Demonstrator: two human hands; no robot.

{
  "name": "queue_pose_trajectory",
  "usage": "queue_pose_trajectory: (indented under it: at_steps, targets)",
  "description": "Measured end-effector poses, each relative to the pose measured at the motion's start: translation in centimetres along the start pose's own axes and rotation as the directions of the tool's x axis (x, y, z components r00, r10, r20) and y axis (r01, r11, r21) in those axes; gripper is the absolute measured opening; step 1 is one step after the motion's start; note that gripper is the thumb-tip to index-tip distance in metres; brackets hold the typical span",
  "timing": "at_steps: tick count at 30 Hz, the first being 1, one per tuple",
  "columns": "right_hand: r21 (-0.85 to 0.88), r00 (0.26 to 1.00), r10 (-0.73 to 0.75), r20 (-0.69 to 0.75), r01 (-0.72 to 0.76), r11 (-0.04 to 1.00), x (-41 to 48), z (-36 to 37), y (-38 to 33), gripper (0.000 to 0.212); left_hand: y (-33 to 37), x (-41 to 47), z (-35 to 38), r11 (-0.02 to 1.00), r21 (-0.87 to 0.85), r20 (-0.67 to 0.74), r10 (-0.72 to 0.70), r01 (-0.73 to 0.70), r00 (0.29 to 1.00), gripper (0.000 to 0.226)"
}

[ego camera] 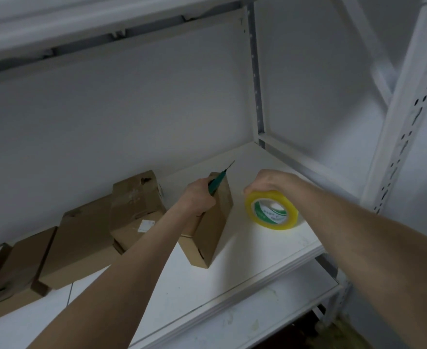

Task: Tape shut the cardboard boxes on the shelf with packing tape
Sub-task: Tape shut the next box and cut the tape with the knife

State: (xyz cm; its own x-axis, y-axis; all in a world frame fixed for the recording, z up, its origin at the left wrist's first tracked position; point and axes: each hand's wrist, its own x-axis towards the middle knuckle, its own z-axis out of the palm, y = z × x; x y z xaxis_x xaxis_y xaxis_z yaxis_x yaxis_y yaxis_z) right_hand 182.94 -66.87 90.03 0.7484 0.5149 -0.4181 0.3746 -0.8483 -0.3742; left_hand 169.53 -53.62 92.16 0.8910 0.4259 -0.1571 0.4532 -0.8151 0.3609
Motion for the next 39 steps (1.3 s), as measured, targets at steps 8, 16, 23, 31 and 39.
queue_pose_trajectory:
  at_steps: [8, 16, 23, 31, 39]
  targets:
    - [0.042, 0.993, -0.019, 0.118, 0.014, 0.999, -0.2, -0.6, 0.2, 0.036, 0.1, 0.0, 0.2, 0.999, -0.022, 0.0, -0.027, 0.027, 1.0, 0.062]
    - [0.178, 1.0, -0.012, 0.009, 0.011, 0.984, -0.2, 0.3, 0.0, 0.042, 0.0, -0.6, -0.1, 0.998, -0.058, 0.004, -0.016, 0.016, 1.0, 0.036]
    - [0.228, 0.995, 0.042, -0.088, -0.021, 0.974, 0.1, 0.8, 0.6, 0.033, 1.1, -2.5, -1.0, 0.98, -0.193, -0.065, 0.029, -0.041, 0.997, 0.029]
    - [0.167, 0.985, 0.08, -0.156, -0.053, 0.985, 0.3, 1.1, 0.2, 0.031, 2.9, -6.7, 0.8, 0.991, 0.116, 0.001, 0.073, -0.073, 0.997, 0.035]
    - [0.173, 0.993, 0.058, -0.098, -0.04, 0.984, 1.2, 1.3, 0.1, 0.05, 2.3, -5.9, 2.1, 0.975, 0.221, 0.031, -0.008, 0.001, 0.999, 0.032]
